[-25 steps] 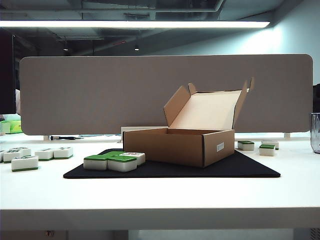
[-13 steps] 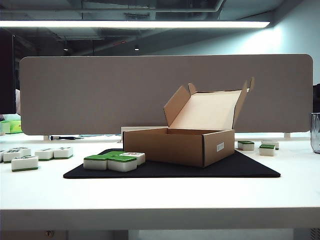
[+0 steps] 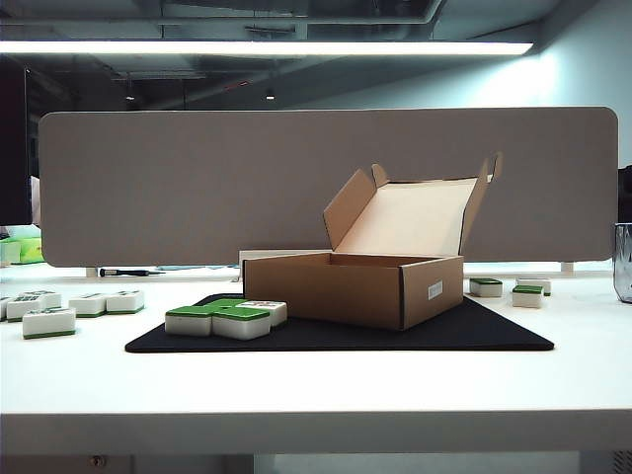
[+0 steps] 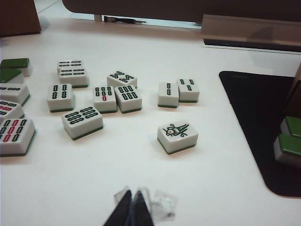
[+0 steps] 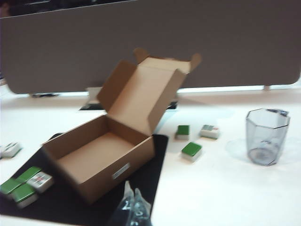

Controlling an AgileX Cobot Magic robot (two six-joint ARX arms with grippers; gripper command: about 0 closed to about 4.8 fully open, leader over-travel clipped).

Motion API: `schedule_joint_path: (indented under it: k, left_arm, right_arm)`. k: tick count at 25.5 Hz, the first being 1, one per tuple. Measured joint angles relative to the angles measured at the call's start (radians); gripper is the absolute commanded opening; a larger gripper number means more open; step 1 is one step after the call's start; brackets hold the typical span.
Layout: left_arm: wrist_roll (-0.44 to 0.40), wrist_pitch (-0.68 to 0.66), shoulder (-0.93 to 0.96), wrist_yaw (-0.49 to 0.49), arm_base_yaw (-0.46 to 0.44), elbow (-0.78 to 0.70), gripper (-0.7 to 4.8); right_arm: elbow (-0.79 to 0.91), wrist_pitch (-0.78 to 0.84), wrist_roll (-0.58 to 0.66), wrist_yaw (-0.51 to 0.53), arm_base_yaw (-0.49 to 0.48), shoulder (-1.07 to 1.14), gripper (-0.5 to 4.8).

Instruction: Pick up four mahjong tiles and put them into the paper box.

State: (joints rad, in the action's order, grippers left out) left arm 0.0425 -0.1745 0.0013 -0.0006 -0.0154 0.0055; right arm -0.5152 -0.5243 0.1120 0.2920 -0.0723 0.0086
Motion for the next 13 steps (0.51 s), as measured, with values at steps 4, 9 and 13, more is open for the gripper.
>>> schedule_joint_path:
  k: [4, 9, 13]
  left_arm:
    - [0.000, 0.000, 0.000, 0.000, 0.000, 0.000, -0.06]
    - [0.000, 0.000, 0.000, 0.000, 0.000, 0.000, -0.06]
    - [0.000, 0.000, 0.000, 0.000, 0.000, 0.000, -0.06]
  right_arm:
    - [-0.109, -0.148, 0.000, 0.104, 0.000, 0.002, -0.02]
    - [-0.204, -0.283, 0.066, 0.167, 0.001, 0.002, -0.01]
    - [-0.247, -0.360, 0.116, 0.288, 0.001, 0.003, -0.02]
